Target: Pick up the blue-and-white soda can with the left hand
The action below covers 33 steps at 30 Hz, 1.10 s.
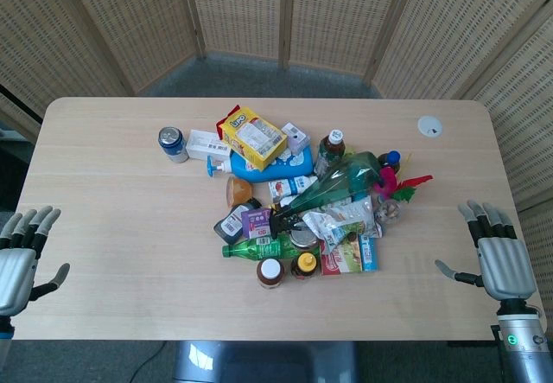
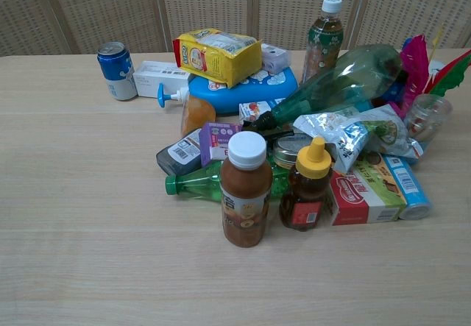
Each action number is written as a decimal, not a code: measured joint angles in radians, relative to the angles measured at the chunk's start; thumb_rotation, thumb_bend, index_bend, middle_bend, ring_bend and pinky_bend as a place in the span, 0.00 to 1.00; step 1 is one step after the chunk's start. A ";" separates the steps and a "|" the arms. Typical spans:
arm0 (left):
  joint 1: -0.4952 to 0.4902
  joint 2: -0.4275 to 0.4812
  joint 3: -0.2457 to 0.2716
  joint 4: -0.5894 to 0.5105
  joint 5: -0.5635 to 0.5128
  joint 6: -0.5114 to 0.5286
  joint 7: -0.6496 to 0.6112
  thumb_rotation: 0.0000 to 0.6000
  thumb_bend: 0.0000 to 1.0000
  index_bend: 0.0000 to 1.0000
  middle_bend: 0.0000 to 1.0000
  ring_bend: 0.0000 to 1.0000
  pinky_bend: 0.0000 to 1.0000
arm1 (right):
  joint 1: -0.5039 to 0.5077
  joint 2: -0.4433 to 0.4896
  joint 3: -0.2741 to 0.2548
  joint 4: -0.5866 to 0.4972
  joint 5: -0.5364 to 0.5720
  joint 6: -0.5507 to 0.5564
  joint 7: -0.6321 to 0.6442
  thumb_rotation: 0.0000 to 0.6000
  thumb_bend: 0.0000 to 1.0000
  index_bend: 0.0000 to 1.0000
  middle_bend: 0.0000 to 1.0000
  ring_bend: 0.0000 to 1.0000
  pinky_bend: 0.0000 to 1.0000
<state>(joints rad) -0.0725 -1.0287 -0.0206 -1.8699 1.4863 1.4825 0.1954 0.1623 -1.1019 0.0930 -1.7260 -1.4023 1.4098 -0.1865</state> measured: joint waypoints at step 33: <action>-0.294 -0.050 -0.129 0.179 -0.311 -0.502 -0.221 1.00 0.35 0.00 0.00 0.00 0.00 | -0.060 0.036 0.000 0.008 0.018 0.052 0.049 0.65 0.18 0.00 0.00 0.00 0.00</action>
<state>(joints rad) -0.3665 -1.0791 -0.1494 -1.6906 1.1755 0.9806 -0.0252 0.1027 -1.0658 0.0928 -1.7182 -1.3838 1.4615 -0.1371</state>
